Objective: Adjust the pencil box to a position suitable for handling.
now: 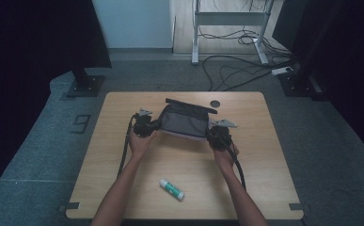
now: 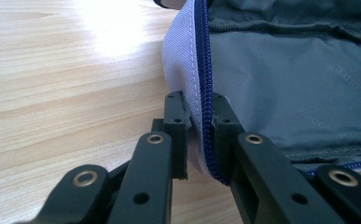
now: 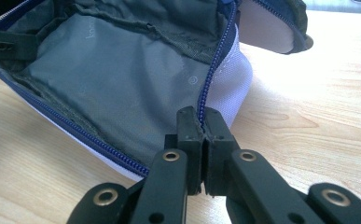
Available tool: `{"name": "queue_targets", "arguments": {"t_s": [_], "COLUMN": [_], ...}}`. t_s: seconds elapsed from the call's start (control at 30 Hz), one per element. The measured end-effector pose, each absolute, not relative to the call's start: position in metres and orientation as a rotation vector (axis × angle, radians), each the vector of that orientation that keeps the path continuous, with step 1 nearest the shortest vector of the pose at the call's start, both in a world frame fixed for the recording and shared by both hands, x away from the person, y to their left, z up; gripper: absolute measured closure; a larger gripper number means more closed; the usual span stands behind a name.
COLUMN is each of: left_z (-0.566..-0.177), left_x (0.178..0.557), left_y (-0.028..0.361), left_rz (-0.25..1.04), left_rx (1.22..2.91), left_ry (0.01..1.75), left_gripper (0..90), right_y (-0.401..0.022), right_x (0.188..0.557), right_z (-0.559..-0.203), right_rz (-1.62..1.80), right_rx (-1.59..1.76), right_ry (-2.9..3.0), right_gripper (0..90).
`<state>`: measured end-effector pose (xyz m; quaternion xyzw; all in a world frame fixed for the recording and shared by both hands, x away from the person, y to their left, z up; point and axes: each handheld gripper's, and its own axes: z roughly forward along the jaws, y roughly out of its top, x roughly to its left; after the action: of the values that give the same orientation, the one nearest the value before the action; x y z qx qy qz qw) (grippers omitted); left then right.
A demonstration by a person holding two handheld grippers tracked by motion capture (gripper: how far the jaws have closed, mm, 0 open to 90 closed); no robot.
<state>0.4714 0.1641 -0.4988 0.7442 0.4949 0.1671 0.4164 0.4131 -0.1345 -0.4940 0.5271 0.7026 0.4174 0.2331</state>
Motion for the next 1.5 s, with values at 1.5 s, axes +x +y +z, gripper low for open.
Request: {"name": "queue_targets", "arguments": {"t_s": [1.5], "left_z": [-0.48], "left_x": [0.441], "left_y": [0.179], "left_rz": [0.441], "left_rx": [1.863], "left_ry": [1.198], "left_gripper": [80.7], "right_y": [-0.125], "right_x": [0.388], "right_z": [-0.478], "right_rz": [1.187], "right_rx": [1.354], "right_ry": [1.936], "right_gripper": [86.8]}}
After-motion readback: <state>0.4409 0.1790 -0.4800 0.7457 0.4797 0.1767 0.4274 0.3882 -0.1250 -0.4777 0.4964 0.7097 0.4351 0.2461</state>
